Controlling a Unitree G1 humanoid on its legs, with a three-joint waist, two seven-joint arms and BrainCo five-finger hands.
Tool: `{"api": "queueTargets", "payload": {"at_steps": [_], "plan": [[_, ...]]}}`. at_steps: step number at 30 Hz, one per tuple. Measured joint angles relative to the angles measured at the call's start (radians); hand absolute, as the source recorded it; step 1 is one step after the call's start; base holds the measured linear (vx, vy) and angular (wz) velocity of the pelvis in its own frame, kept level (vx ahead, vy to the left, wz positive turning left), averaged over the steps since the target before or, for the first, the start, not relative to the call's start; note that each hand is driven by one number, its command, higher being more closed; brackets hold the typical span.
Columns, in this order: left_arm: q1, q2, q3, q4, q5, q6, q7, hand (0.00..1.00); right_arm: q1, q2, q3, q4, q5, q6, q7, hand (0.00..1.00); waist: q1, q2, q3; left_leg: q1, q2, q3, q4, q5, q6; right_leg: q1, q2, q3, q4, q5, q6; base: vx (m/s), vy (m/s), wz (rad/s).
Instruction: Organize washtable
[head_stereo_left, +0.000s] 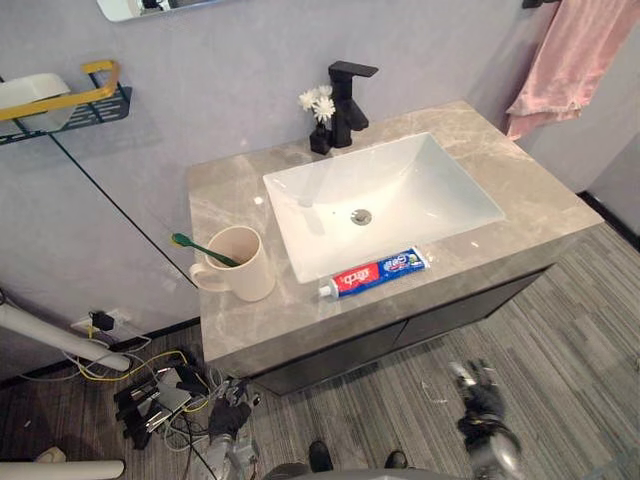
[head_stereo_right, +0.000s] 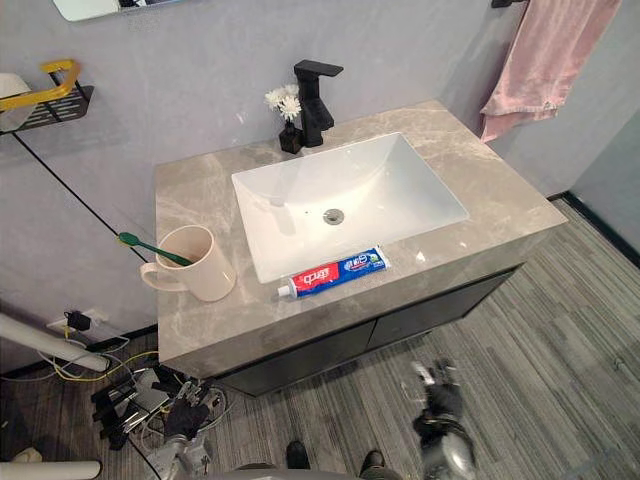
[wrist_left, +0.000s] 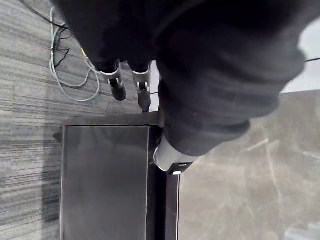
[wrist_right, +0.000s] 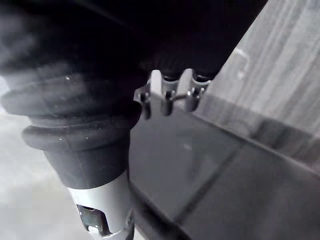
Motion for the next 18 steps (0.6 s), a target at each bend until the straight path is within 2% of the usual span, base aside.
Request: {"api": "queueTargets", "payload": {"at_steps": [4, 7, 12, 17, 18], "plan": [[-0.009, -0.002, 0.006, -0.001, 0.033, 0.000, -0.012, 0.00, 0.000, -0.025, -0.214, -0.117, -0.009, -0.029, -0.057, 0.00, -0.001, -0.003, 0.000, -0.012, -0.004, -0.002, 0.001, -0.003, -0.005, -0.017, -0.014, 0.001, 0.017, -0.002, 0.002, -0.03, 0.048, 0.00], [-0.014, -0.003, 0.010, -0.001, 0.035, 0.000, -0.021, 0.00, -0.012, -0.033, -0.273, -0.201, -0.020, -0.046, -0.099, 0.00, -0.002, -0.010, 0.000, -0.018, -0.005, -0.007, 0.007, 0.000, 0.000, -0.017, -0.016, -0.002, 0.022, -0.001, 0.003, -0.01, 0.013, 0.03], [-0.038, -0.011, 0.007, -0.003, 0.064, 0.000, -0.042, 0.00, -0.084, -0.053, -0.274, -0.337, -0.059, -0.062, -0.123, 0.00, 0.000, -0.027, 0.002, -0.043, -0.013, -0.043, 0.024, 0.001, 0.002, -0.019, -0.025, -0.033, 0.023, 0.001, 0.007, -0.01, 0.019, 0.20], [-0.049, -0.022, -0.007, -0.004, 0.074, -0.004, -0.066, 0.00, -0.220, -0.159, -0.240, -0.433, -0.139, -0.072, -0.150, 0.00, 0.011, -0.038, 0.005, -0.050, -0.028, -0.067, 0.025, 0.002, 0.004, -0.016, -0.034, -0.054, 0.024, 0.005, 0.015, 0.00, 0.035, 0.15], [-0.055, -0.023, -0.009, -0.004, 0.074, -0.005, -0.077, 0.00, -0.243, -0.199, -0.222, -0.462, -0.162, -0.073, -0.150, 0.00, 0.014, -0.040, 0.006, -0.053, -0.032, -0.076, 0.025, 0.008, 0.014, -0.015, -0.037, -0.060, 0.024, 0.005, 0.016, 0.01, 0.038, 0.21]]}}
